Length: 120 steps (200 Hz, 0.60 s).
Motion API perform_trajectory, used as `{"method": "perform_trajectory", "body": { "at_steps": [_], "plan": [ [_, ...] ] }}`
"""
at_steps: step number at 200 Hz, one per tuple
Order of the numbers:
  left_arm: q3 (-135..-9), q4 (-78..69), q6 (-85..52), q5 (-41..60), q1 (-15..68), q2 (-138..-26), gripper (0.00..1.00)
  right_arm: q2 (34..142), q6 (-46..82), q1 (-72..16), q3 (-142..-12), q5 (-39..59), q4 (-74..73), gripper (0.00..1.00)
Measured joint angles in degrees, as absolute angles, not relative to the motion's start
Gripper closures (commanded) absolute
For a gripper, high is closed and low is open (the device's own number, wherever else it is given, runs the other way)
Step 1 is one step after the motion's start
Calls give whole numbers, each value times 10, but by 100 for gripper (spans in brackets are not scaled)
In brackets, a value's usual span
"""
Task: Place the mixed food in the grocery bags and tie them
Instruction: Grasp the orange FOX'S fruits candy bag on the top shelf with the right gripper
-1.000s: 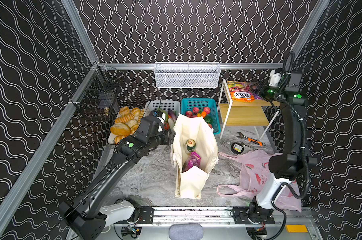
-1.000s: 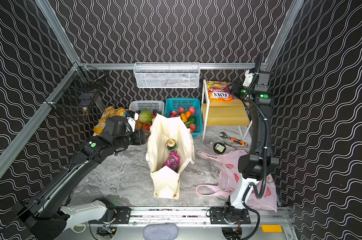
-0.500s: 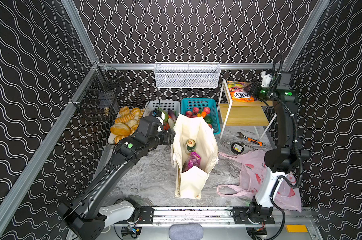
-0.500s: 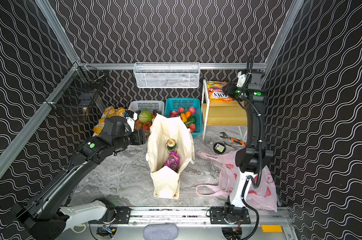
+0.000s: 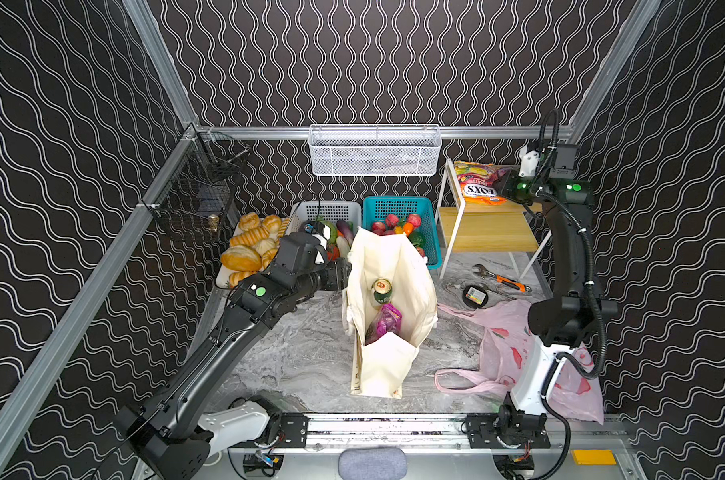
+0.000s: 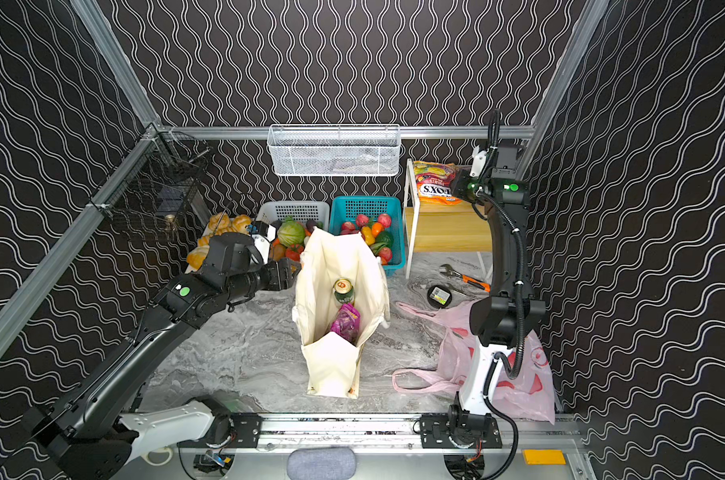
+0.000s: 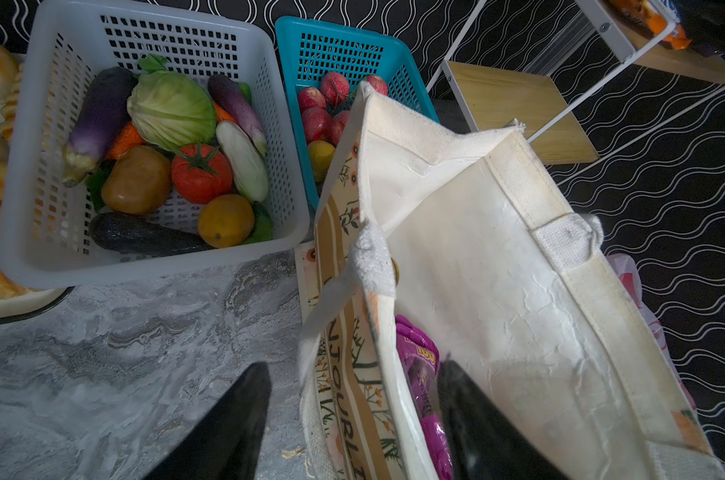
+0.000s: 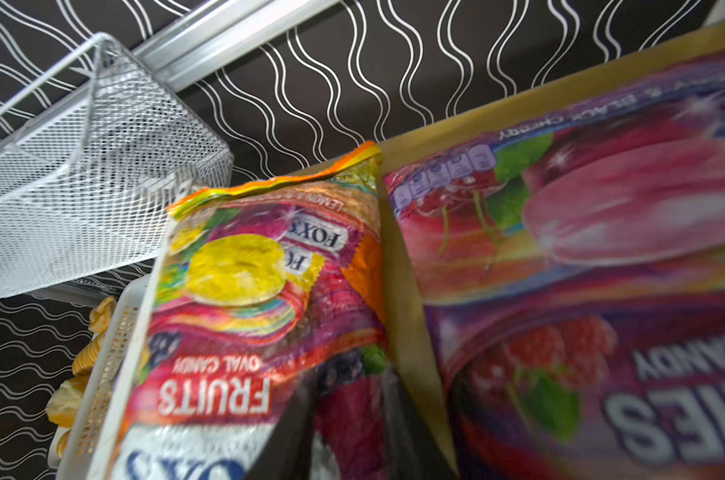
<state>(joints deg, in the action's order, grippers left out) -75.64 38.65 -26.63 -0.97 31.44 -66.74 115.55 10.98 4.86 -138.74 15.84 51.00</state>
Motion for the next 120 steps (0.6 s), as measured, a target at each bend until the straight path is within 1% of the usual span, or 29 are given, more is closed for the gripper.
{"method": "perform_trajectory", "body": {
  "at_steps": [6,21,30,39,46,51,62,65,72,75,85,109,120],
  "plan": [
    [-756,387,-266,-10,314,-667,32,1150,110,48,-1386,159,511,87],
    [-754,385,-267,-8,314,-666,32,1137,110,48,-1379,164,510,93],
    [-751,385,-267,-6,314,-666,32,1131,110,48,-1374,169,510,95],
    [-749,384,-267,-3,314,-667,32,1128,110,48,-1370,175,510,95],
    [-748,384,-269,1,314,-667,31,1128,111,48,-1369,180,510,90],
    [-748,383,-269,3,314,-667,32,1128,112,48,-1369,182,510,84],
    [-748,383,-269,4,314,-667,31,1128,116,48,-1369,183,510,78],
    [-748,383,-269,4,314,-667,31,1127,115,48,-1369,182,510,75],
    [-748,383,-269,4,314,-667,31,1127,115,49,-1369,182,510,64],
    [-748,383,-269,4,314,-667,31,1127,115,49,-1369,180,510,62],
    [-748,383,-269,4,314,-667,31,1129,117,50,-1371,173,510,58],
    [-748,384,-269,3,314,-664,31,1149,120,53,-1392,172,510,44],
    [-748,384,-269,2,314,-664,31,1158,120,53,-1394,172,510,42]
  ]
}}
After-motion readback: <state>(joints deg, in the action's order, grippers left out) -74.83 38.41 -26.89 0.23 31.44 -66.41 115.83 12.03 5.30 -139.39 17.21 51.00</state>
